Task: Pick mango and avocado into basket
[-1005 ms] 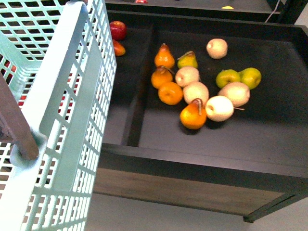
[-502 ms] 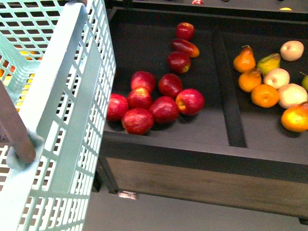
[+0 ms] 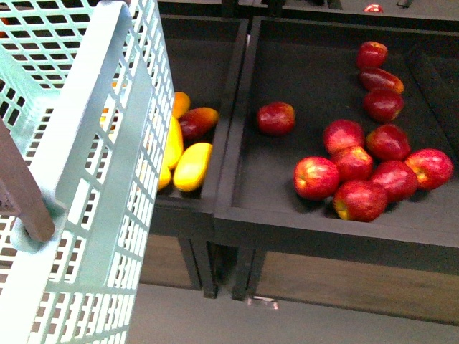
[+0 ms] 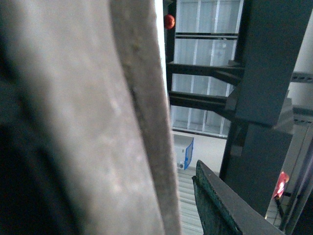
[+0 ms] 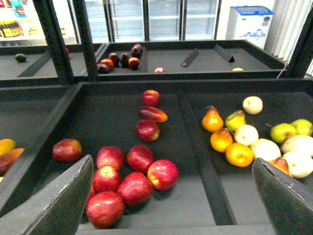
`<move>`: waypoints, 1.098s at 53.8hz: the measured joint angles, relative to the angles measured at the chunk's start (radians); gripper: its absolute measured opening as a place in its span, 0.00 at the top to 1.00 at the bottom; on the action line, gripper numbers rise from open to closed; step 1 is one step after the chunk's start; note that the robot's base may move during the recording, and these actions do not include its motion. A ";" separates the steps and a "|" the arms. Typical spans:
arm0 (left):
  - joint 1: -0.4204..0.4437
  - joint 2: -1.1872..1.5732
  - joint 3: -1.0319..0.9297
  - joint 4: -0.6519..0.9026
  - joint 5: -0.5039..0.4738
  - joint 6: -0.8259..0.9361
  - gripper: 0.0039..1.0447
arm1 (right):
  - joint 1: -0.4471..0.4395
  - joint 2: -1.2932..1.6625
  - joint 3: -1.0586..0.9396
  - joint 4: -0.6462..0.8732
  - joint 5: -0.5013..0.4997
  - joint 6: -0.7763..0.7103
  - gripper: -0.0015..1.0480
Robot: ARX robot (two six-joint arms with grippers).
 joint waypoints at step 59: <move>0.001 0.000 0.000 0.000 -0.003 0.001 0.73 | 0.000 -0.001 0.000 0.000 -0.001 -0.001 0.08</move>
